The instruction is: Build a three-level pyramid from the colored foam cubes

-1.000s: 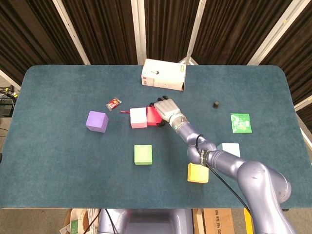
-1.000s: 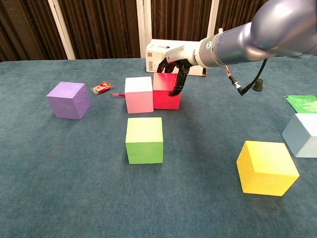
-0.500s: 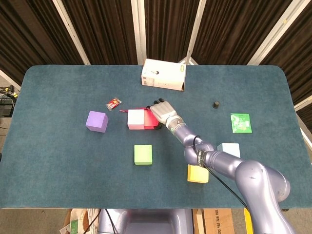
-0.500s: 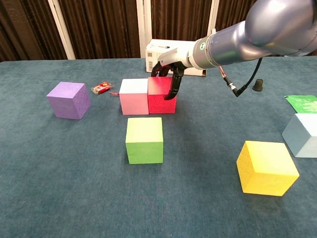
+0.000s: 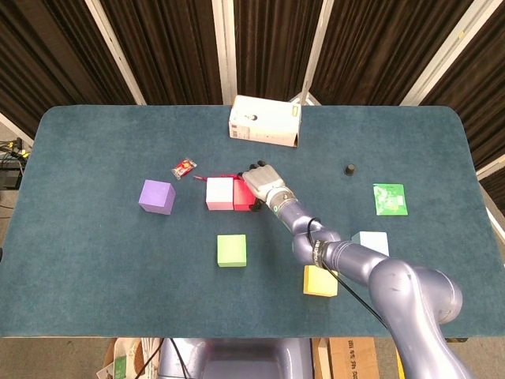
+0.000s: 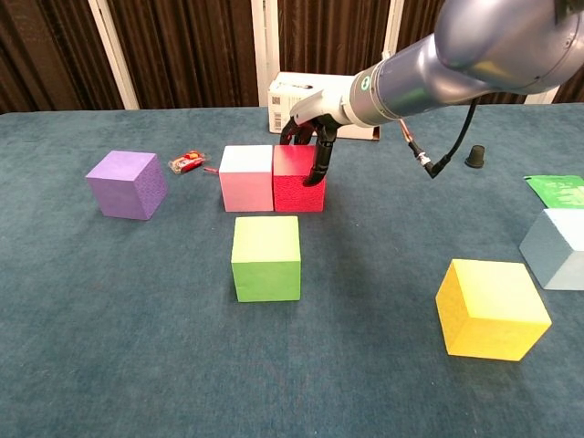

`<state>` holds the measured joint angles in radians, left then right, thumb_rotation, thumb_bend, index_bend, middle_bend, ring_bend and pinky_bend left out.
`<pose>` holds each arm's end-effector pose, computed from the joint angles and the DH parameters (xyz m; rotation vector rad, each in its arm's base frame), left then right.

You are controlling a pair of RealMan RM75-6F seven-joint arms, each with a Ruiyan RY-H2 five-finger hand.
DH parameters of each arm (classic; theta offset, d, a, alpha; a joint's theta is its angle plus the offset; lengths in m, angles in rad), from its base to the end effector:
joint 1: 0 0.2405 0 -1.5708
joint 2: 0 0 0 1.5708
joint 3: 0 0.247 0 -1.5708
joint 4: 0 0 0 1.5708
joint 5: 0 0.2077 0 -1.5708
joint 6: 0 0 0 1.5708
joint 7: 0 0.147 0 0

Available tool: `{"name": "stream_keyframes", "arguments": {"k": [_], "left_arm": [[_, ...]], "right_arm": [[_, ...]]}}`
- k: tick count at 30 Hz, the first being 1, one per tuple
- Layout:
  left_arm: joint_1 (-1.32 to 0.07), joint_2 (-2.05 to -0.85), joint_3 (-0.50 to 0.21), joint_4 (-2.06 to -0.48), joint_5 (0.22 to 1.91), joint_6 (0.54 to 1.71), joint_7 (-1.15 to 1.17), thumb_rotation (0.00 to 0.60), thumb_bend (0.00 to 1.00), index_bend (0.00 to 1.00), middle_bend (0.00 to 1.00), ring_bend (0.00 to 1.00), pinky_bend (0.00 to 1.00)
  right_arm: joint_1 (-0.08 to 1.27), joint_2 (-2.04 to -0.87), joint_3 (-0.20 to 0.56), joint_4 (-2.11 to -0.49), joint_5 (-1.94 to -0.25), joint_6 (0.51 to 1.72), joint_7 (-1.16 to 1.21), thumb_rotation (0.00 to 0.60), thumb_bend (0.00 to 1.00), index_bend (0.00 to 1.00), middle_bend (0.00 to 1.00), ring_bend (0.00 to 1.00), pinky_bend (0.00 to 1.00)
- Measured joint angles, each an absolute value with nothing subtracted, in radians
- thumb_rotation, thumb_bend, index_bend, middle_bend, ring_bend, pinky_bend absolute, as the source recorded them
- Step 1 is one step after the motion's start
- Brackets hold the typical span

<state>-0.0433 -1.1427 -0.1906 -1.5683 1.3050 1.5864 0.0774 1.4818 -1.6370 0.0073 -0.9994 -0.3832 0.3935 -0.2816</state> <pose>-0.3248 0.1924 0.2003 -1.0808 -0.7647 -0.8474 -0.0179 -0.4587 -0.0509 2.0715 -1.0764 0.6068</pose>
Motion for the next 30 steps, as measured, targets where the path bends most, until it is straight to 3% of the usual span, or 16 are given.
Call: {"name": "stream_keyframes", "arguments": {"k": [10,30], "left_arm": [[-0.044,-1.143,-0.190,-1.569,1.305,1.586,0.079,0.600,0.36,0.19,0.00,0.00,0.02],[-0.045,-1.143,-0.190,-1.569,1.303,1.582,0.080,0.600,0.36,0.19,0.00,0.00,0.02]], "right_arm": [[1.539,-1.635,-0.059,-1.008,-0.250,0.411,-0.317,0.600,0.35,0.17,0.12,0.02,0.00],[1.571,-1.643,-0.080,-1.038,-0.164,0.466,-0.345,0.600,0.35,0.14,0.09,0.00,0.00]]}}
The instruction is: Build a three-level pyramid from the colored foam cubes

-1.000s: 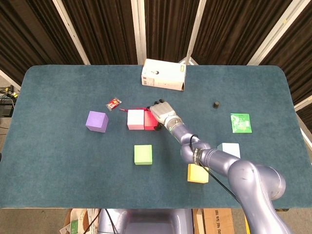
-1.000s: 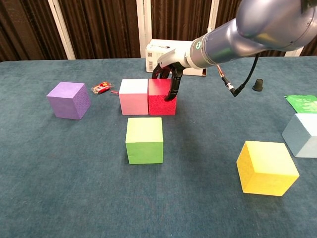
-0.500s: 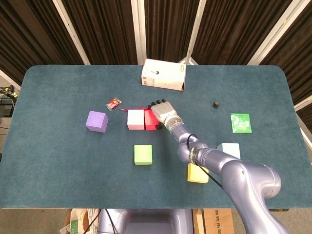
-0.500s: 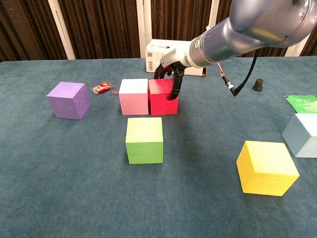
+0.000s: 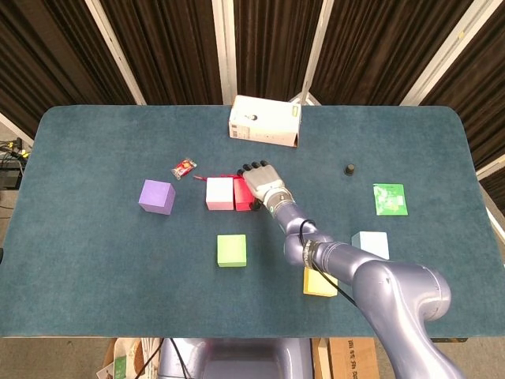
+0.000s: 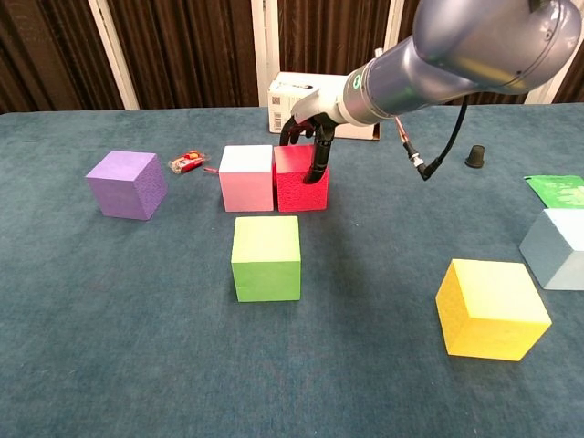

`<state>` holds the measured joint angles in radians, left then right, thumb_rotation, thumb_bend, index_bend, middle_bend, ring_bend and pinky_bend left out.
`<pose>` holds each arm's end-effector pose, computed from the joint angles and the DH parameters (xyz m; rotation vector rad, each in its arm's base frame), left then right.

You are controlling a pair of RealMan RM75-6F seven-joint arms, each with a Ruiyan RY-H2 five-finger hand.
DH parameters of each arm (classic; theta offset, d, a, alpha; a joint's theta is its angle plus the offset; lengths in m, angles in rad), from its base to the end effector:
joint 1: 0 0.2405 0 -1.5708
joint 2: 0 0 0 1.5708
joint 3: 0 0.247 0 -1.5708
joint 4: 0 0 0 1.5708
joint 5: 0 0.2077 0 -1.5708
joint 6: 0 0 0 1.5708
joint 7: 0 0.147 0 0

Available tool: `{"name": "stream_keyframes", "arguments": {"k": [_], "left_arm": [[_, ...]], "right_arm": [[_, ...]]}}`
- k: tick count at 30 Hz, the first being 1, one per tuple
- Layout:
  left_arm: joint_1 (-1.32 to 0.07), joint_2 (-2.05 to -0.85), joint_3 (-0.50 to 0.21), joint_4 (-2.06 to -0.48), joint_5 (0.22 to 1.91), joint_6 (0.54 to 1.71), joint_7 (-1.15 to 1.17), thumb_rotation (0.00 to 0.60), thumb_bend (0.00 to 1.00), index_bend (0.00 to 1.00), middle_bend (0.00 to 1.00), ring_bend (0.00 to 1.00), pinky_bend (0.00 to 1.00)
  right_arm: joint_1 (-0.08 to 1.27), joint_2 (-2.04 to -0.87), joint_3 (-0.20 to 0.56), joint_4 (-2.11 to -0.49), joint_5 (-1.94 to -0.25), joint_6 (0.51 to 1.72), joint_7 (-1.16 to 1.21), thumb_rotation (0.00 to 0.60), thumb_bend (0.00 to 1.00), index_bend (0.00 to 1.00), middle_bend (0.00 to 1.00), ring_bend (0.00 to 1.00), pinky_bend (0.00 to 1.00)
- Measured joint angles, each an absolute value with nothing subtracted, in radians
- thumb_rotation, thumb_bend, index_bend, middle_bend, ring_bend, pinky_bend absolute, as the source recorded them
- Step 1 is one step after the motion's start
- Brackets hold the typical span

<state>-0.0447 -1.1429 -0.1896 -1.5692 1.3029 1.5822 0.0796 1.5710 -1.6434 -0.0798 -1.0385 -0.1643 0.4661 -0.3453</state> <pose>-0.3250 0.1927 0.1995 -1.0831 -0.7684 -0.8439 -0.0098 -0.4552 -0.0524 2.0106 -1.0941 0.5773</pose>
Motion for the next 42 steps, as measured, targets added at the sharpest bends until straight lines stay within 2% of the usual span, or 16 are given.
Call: {"name": "stream_keyframes", "arguments": {"k": [31,42], "left_arm": [[-0.044,-1.139,-0.193,-1.571,1.294,1.579,0.076,0.600,0.36,0.19,0.00,0.00,0.02],[-0.049,-1.141,-0.191,-1.567,1.301,1.574,0.074,0.600,0.36,0.19,0.00,0.00,0.02]], "right_arm": [[1.548,-1.672,-0.021,-1.034,-0.090,0.507,-0.433,0.600,0.35,0.14,0.09,0.00,0.00],[1.539,-1.593,-0.035,-1.171,-0.115,0.540,-0.459,0.600,0.35,0.07,0.08,0.00,0.00]]}}
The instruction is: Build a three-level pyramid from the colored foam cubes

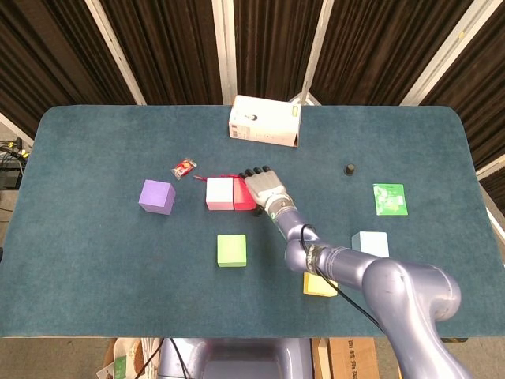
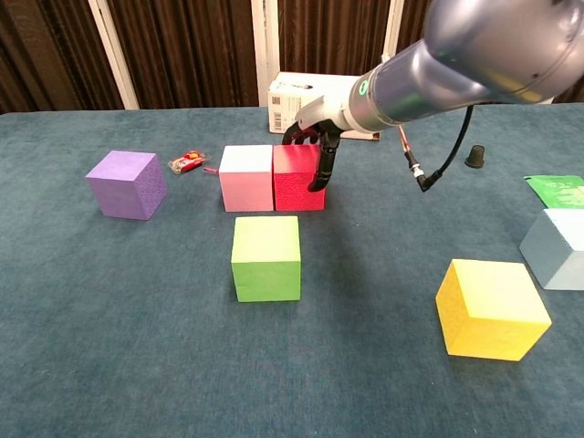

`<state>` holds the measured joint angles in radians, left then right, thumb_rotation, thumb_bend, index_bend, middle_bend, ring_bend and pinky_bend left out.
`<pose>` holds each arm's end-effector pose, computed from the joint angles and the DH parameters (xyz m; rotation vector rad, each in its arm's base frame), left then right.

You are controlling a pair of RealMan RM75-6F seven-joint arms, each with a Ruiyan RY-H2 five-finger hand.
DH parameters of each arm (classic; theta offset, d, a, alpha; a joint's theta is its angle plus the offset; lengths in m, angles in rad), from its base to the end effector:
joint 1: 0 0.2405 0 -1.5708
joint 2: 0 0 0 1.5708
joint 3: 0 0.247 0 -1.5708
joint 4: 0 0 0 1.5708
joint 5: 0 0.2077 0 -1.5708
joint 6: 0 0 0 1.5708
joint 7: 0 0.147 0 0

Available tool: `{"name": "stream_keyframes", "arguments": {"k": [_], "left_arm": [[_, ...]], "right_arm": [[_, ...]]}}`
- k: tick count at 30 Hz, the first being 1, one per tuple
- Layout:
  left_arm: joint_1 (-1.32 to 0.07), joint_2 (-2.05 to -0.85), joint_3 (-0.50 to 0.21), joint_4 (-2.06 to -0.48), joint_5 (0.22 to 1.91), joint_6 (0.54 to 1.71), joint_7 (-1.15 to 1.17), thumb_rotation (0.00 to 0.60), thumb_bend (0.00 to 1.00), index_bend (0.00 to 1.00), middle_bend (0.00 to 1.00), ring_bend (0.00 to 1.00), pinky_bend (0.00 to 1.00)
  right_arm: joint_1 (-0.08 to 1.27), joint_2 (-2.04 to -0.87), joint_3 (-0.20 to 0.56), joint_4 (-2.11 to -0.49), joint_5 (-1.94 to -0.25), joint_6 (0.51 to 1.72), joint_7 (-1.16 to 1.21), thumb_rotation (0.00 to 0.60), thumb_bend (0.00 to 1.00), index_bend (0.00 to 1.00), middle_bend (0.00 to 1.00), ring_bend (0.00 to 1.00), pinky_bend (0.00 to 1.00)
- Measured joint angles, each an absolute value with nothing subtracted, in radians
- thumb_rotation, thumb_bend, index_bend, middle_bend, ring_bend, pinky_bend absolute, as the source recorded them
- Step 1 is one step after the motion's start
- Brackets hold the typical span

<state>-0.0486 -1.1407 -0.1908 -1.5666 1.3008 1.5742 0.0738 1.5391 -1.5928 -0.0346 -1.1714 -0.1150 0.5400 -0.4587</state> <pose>-0.3254 0.1944 0.1999 -1.0862 -0.7726 -0.8451 -0.0149 -0.4395 -0.0477 2.0086 -1.0950 0.5549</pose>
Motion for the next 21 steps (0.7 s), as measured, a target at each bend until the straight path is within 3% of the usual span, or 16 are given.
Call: {"name": "stream_keyframes", "arguments": {"k": [4,10,14,21], "left_arm": [[-0.050,-1.141,-0.191,-1.560,1.307,1.574,0.060,0.600,0.36,0.19,0.00,0.00,0.02],[-0.052,-1.138,-0.191,-1.552,1.308,1.564,0.029,0.600,0.36,0.19,0.00,0.00,0.02],[-0.051,-1.136,-0.190,-1.555,1.314,1.565,0.017,0.600,0.36,0.19,0.00,0.00,0.02],[-0.047,-1.131,-0.179,-1.563,1.341,1.575,0.002,0.600,0.36,0.17,0.00,0.00,0.02]], "right_arm": [[1.513,-1.529,-0.034,-1.286,-0.161,0.626,-0.453,0.600,0.35,0.01,0.07,0.00,0.00],[1.416,-1.386,-0.028,-1.526,-0.292,0.870,-0.415,0.600,0.35,0.00,0.02,0.00,0.00],[1.294,-1.248,-0.028,-1.695,-0.411,1.034,-0.362,0.600,0.35,0.00,0.02,0.00,0.00],[1.099,-1.075,-0.075,-1.867,-0.641,1.202,-0.281,0.600,0.35,0.00,0.02,0.00,0.00]]}}
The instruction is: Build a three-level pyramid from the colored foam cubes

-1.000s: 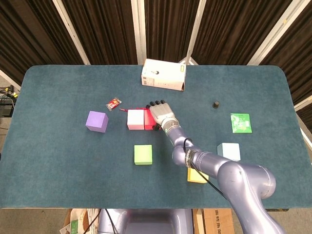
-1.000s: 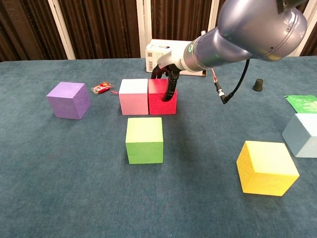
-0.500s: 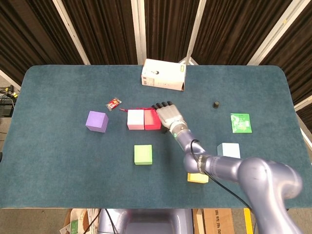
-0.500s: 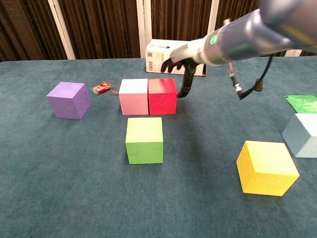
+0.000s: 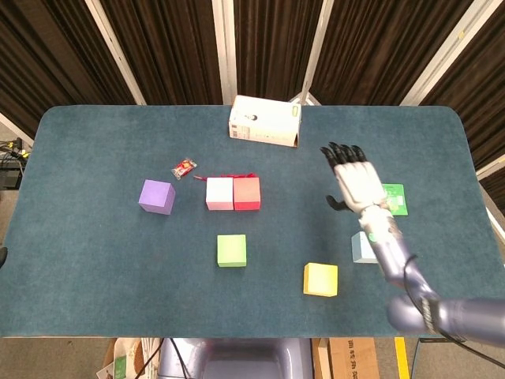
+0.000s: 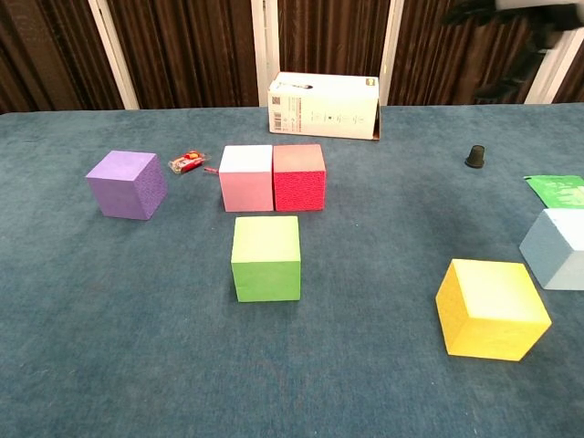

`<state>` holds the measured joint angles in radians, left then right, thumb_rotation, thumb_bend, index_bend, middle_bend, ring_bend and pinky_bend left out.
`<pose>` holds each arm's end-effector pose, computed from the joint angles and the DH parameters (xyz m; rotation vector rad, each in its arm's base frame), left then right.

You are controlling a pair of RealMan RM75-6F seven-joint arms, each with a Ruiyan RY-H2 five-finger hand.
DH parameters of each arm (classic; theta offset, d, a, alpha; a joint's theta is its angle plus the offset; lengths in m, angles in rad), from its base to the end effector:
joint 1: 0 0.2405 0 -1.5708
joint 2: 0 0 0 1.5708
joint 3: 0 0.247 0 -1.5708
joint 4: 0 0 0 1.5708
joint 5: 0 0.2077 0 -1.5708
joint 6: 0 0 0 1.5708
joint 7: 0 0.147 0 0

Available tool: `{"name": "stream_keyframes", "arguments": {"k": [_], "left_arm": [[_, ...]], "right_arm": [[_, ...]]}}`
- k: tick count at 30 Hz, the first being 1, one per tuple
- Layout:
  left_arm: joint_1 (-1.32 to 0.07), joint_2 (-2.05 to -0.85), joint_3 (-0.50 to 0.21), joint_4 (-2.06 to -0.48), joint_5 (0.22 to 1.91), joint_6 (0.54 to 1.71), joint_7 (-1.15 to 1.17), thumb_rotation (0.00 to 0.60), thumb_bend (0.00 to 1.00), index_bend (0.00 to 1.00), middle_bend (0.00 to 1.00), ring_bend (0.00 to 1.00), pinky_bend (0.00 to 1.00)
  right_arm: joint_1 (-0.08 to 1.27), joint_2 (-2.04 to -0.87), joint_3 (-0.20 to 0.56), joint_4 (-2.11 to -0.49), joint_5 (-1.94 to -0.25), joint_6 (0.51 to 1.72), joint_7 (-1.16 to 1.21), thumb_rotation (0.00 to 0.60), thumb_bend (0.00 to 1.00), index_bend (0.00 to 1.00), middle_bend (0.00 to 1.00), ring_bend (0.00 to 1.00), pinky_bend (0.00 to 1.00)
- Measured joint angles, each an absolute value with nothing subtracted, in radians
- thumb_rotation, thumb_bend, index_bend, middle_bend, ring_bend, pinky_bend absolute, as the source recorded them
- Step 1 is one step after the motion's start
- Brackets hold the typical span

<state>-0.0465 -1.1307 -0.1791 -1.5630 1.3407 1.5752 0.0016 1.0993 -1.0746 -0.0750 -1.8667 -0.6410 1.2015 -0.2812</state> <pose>-0.3225 0.1929 0.1997 -1.1076 -0.7972 -0.9083 -0.1183 -0.3655 0.1197 1.6534 -0.9301 0.8368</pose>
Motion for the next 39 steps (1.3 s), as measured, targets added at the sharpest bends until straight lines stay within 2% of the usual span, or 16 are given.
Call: {"name": "stream_keyframes", "arguments": {"k": [4,9,14,20,25,31,35,39], "left_arm": [[-0.045,-1.125,-0.166,-1.571,1.368,1.578,-0.006,0.600,0.35,0.16,0.00,0.00,0.02],[-0.040,-1.111,-0.144,-1.583,1.418,1.584,-0.046,0.600,0.34,0.14,0.00,0.00,0.02],[-0.040,-1.086,-0.123,-1.596,1.445,1.570,-0.086,0.600,0.34,0.13,0.00,0.00,0.02],[-0.067,-1.026,-0.119,-1.639,1.463,1.516,-0.121,0.600,0.32,0.12,0.00,0.00,0.02],[-0.116,-0.942,-0.122,-1.698,1.470,1.422,-0.103,0.600,0.30,0.10,0.00,0.00,0.02],[-0.242,-0.842,-0.152,-1.757,1.410,1.211,-0.014,0.600,0.27,0.08,0.00,0.00,0.02],[-0.319,-0.822,-0.163,-1.773,1.364,1.099,0.061,0.600,0.27,0.06,0.00,0.00,0.02],[-0.372,-0.828,-0.169,-1.768,1.337,1.040,0.103,0.600,0.24,0.03,0.00,0.00,0.02]], "right_arm": [[0.955,-1.051,-0.130,-1.895,-0.839,1.333,-0.216,0.600,0.35,0.00,0.02,0.00,0.00],[0.715,-1.061,-0.202,-1.848,-1.067,1.514,-0.102,0.600,0.31,0.00,0.02,0.00,0.00],[0.506,-1.131,-0.242,-1.700,-1.218,1.700,-0.020,0.600,0.30,0.00,0.02,0.00,0.00],[0.348,-1.248,-0.248,-1.528,-1.355,1.834,-0.020,0.600,0.30,0.00,0.02,0.00,0.00],[0.306,-1.277,-0.227,-1.489,-1.380,1.847,-0.083,0.600,0.29,0.00,0.02,0.00,0.00],[0.274,-1.264,-0.195,-1.490,-1.420,1.812,-0.123,0.600,0.29,0.00,0.02,0.00,0.00],[0.262,-1.258,-0.178,-1.493,-1.442,1.788,-0.111,0.600,0.29,0.00,0.02,0.00,0.00],[0.253,-1.243,-0.169,-1.511,-1.442,1.744,-0.093,0.600,0.29,0.00,0.02,0.00,0.00]]}}
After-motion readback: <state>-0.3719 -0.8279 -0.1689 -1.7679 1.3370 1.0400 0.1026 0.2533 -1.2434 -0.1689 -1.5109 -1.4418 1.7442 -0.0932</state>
